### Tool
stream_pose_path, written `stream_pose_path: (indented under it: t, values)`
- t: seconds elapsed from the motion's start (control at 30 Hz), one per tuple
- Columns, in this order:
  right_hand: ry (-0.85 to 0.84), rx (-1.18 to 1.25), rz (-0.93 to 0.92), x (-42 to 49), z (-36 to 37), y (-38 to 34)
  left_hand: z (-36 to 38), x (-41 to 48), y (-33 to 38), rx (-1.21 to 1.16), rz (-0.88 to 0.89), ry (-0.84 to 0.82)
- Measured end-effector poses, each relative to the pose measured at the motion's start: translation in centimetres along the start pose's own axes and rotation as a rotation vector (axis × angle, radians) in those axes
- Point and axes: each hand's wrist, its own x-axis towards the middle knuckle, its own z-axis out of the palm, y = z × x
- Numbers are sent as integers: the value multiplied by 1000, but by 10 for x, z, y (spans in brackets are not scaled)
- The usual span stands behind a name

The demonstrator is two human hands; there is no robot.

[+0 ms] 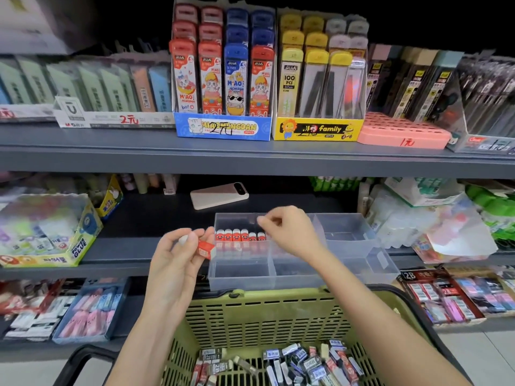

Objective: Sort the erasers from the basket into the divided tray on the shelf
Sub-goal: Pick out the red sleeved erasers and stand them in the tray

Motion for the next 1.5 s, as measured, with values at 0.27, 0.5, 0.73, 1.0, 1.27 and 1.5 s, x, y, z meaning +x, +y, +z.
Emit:
stream_pose_path:
  t: [0.27,0.5,0.73,1.0,1.27,1.5]
  values:
    - [-59,676,-65,-72,19,-39,30,-18,-10,255,99,-140]
    - [-92,1079,143,-48,-7,-13,23,-24,-4,900,148,-103]
    - [-111,1213,130,-56,13,-12,43,-23,0,862,100,-202]
    - [-15,1204,287,-44,6,0,28,-7,-8,1339,375,-279]
    - [-102,148,106,11,-9,11,11,58,-17,1956,394,-710]
    - [-392,-465,-105,51,-1,-10,10,78,-28,1920,245,-899]
